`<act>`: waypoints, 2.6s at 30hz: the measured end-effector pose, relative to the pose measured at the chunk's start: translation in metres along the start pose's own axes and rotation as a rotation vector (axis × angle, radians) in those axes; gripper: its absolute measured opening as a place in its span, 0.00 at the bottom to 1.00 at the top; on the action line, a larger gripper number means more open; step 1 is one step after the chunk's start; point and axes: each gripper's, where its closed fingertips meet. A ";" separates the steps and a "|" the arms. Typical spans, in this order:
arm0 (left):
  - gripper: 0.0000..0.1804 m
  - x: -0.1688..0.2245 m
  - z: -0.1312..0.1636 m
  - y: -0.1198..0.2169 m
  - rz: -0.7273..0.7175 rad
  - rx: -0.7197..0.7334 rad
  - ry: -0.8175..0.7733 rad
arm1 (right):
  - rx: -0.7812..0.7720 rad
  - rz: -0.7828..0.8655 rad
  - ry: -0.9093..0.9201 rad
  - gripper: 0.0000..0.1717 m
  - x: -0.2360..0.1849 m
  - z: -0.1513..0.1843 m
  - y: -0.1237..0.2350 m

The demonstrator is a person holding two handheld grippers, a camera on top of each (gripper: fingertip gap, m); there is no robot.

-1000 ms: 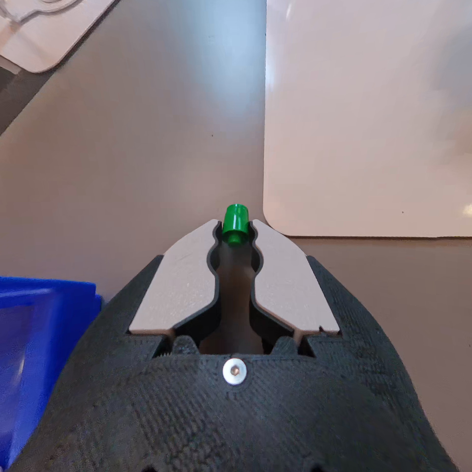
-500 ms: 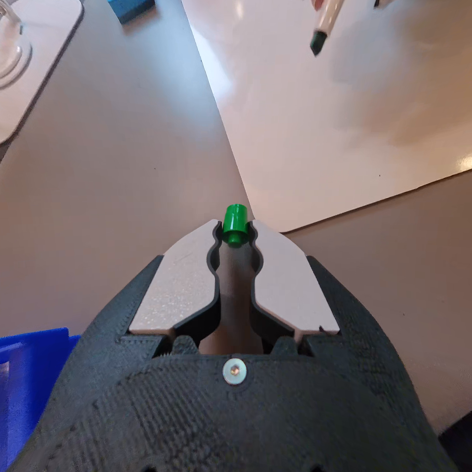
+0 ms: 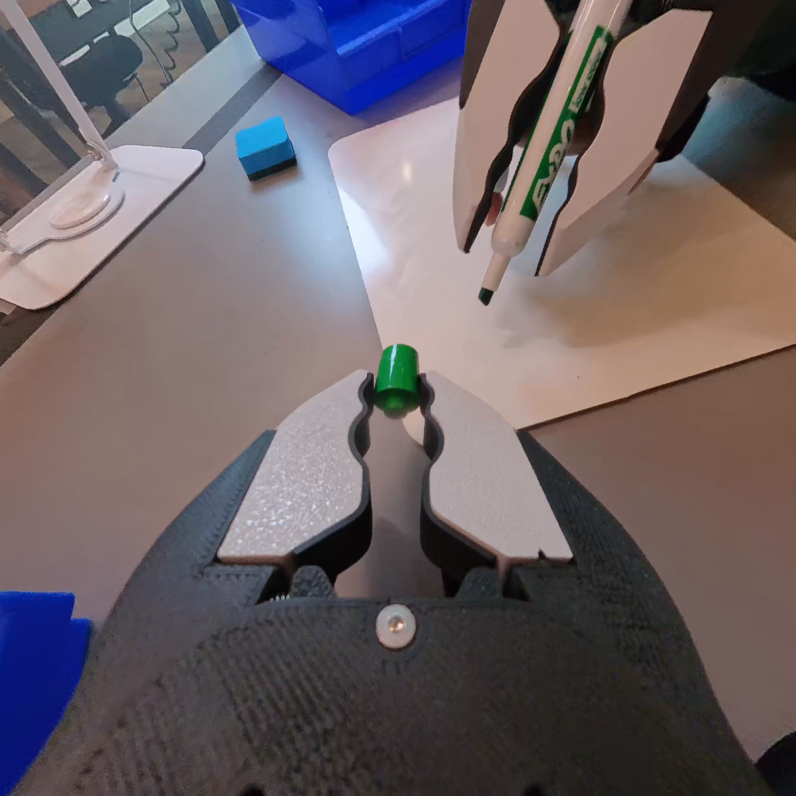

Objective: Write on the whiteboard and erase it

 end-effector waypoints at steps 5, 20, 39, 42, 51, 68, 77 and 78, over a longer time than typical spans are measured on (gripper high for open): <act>0.11 0.002 -0.012 0.005 0.023 0.058 0.083 | 0.002 -0.069 0.062 0.20 -0.001 -0.016 0.005; 0.11 -0.007 -0.018 0.014 -0.017 0.165 0.143 | -0.082 -0.189 0.050 0.20 -0.011 -0.003 -0.005; 0.11 -0.013 -0.015 0.013 -0.039 0.143 0.175 | -0.189 -0.133 -0.044 0.21 -0.001 0.012 -0.003; 0.11 -0.015 -0.015 0.015 -0.044 0.148 0.177 | -0.199 -0.141 -0.055 0.21 0.003 0.010 -0.005; 0.11 -0.012 -0.009 0.010 -0.018 0.118 0.171 | -0.275 -0.122 -0.035 0.20 0.013 0.013 -0.015; 0.11 -0.012 -0.006 0.008 -0.020 0.098 0.156 | -0.352 -0.085 0.033 0.20 0.015 0.017 -0.018; 0.11 -0.012 -0.006 0.008 -0.022 0.097 0.155 | -0.364 -0.120 0.070 0.20 0.007 0.009 -0.029; 0.11 -0.012 -0.006 0.008 -0.021 0.096 0.153 | -0.365 -0.126 0.073 0.20 0.005 0.008 -0.030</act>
Point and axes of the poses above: each gripper's, where its closed fingertips meet, y back along the fingers, z out of its underside, x = y × z across the jaws, and after that the axes turned 9 degrees about -z, right-handed
